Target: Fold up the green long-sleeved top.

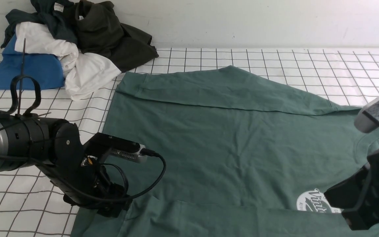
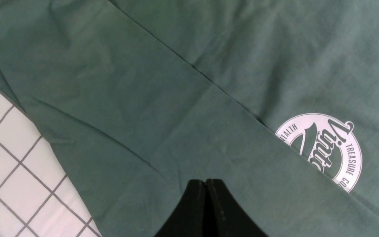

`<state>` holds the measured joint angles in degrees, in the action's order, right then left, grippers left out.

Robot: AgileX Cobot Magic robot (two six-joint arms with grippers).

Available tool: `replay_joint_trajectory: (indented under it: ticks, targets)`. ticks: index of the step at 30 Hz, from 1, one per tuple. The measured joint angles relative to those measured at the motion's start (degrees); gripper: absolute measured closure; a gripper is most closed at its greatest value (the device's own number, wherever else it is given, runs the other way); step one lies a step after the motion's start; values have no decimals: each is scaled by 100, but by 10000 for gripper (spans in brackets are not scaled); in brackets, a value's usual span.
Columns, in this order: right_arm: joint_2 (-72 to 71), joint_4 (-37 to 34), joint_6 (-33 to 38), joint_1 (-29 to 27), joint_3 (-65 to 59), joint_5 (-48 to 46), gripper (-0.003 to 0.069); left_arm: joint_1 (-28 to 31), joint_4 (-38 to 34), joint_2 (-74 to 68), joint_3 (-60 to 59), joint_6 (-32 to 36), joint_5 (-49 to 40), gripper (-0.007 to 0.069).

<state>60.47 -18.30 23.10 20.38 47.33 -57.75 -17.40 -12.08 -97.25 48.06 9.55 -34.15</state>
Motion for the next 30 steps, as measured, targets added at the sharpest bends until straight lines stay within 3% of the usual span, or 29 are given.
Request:
replay_joint_trajectory:
  ticks: [4, 6, 7, 10, 12, 19, 30]
  targets:
    - [0, 58, 0, 0, 0, 0, 673, 0, -5, -11, 5, 11, 19, 291]
    - [0, 91, 0, 0, 0, 0, 673, 0, -41, 7, 7, 11, 26, 381]
    - [0, 91, 0, 0, 0, 0, 673, 0, -48, 15, 7, 11, 26, 389]
    - [0, 91, 0, 0, 0, 0, 673, 0, -80, 140, -18, 11, -9, 547]
    - [0, 91, 0, 0, 0, 0, 673, 0, -80, 265, -18, 23, -15, 579]
    - [0, 144, 0, 0, 0, 40, 673, 0, -80, 787, 324, 160, -270, 584]
    - [0, 912, -526, 0, 0, 88, 673, 11, 104, 462, 2775, 374, -1333, 584]
